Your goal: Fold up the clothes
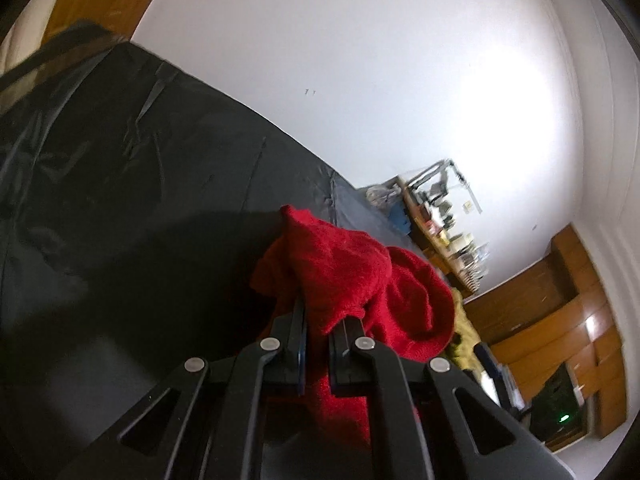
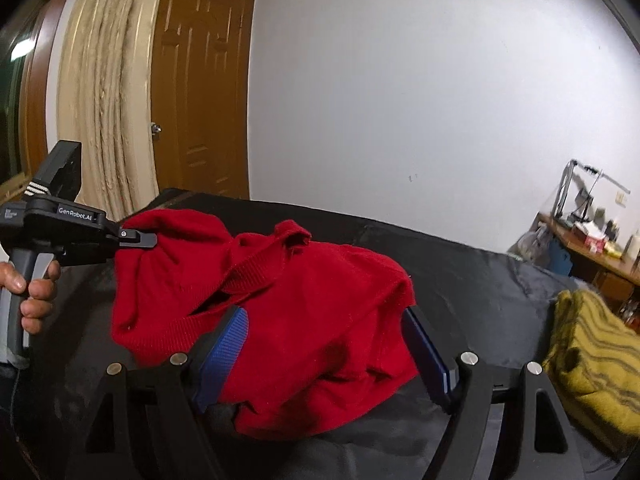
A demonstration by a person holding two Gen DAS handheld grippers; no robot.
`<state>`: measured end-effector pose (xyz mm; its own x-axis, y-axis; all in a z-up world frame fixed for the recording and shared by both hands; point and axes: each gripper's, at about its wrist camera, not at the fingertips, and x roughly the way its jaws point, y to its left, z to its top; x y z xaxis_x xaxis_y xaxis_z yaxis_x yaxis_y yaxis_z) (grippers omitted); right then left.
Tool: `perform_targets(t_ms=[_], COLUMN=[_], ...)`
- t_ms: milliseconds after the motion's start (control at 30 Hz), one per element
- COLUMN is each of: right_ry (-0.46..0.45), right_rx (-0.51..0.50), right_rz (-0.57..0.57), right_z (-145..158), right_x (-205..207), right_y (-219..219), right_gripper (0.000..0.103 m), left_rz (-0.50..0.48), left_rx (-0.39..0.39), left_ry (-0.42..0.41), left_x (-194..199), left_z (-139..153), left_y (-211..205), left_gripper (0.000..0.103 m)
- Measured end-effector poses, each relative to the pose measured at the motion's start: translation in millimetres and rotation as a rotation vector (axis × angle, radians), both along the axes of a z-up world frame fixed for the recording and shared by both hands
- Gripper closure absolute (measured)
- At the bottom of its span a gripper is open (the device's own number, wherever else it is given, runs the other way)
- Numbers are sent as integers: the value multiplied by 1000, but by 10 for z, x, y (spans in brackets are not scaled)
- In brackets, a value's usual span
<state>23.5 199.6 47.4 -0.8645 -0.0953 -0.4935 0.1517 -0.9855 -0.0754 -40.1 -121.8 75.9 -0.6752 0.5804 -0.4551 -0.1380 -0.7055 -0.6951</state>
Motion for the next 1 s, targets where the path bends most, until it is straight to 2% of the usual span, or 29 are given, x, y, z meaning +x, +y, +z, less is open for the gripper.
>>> perform_targets(t_ms=[233,333,400,533,567,633,667,700,833,900,933,1000], right_ry=[0,-20,-36,-67,-74,-83,-86,-88,-101,-111,-115,-115], right_rx=[-31,-87,-125,-177,-192,-204,-206,-203,-168,-163,-163,-167], right_rz=[-36,-41,-38,-66,-73,-76,-77,-77,-60,-56,-55,-55], right_z=[-61,-99,-91,-30,-28,-31,-34,-40,-79,-102,-109,-108], right_x=[43,1,-29,-212,-242,-266,-271,-268,-238,-247,-254,-260], right_y=[75,211,311,382,405,415,413,402,300,286,285,301], right_gripper=[22,22,22,22,22,22,22,22,22,22,22,22], left_rz=[144,241,246,209,199,149,126,121,88,76,63,34], left_rx=[113,90,70,-26,-49,-51,-51,-33,73,101,104,100], left_ry=[113,222,248,197,183,92,48,19,-201,-287,-319,-328], left_x=[279,574,665,635,625,494,432,421,202,196,143,45], left_z=[290,530,606,509,481,241,123,45,-614,-854,-936,-920], left_y=[-505,-738,-810,-835,-840,-789,-764,-751,-730,-646,-599,-486], left_gripper=[96,97,97,96,90,58,27,15,15,15,15,15])
